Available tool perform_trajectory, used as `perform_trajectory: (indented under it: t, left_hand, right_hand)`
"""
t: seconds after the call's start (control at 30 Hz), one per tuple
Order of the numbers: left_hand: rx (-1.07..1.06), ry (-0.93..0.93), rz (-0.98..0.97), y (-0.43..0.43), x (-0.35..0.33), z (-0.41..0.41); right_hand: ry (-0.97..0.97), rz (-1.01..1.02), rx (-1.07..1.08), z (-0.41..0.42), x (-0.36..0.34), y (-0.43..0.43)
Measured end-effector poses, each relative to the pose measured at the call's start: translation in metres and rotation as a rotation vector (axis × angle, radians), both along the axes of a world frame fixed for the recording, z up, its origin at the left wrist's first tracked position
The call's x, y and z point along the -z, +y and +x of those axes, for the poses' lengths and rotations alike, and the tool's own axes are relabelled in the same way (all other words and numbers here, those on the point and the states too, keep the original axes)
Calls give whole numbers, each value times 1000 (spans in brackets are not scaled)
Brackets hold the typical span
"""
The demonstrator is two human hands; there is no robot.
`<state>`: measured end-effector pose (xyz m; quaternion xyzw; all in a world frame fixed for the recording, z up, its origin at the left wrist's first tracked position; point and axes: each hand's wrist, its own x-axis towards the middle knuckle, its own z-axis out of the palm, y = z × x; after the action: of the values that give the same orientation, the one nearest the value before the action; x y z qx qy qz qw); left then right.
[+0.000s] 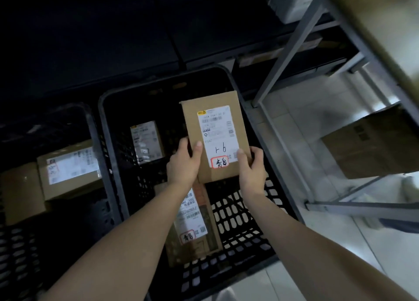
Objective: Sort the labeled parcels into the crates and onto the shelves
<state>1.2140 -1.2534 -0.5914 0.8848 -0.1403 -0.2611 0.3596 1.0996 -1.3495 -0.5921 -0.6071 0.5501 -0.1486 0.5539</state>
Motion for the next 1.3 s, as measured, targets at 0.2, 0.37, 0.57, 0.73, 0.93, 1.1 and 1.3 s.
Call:
perform_trajectory:
  t: [0.2, 0.37, 0.57, 0.73, 0.93, 1.1, 1.3]
  left_hand:
    - [28, 401, 161, 4, 16, -30]
    - [284, 598, 422, 11, 31, -49]
    - [391, 74, 451, 1, 45, -27]
    - [639, -65, 579, 7, 59, -8]
    - [707, 7, 639, 17, 79, 2]
    - [623, -10, 542, 8, 78, 23]
    - [447, -294, 510, 13, 87, 67]
  right_hand:
    - [467, -314, -231, -21, -10, 2]
    - [830, -282, -618, -40, 7, 8]
    - [770, -386, -946, -14, 32, 11]
    - [851, -450, -1202, 13, 59, -7]
    - [855, -473, -1259, 25, 66, -5]
    - [678, -488, -969, 55, 74, -18]
    - [729, -510, -812, 113, 86, -48]
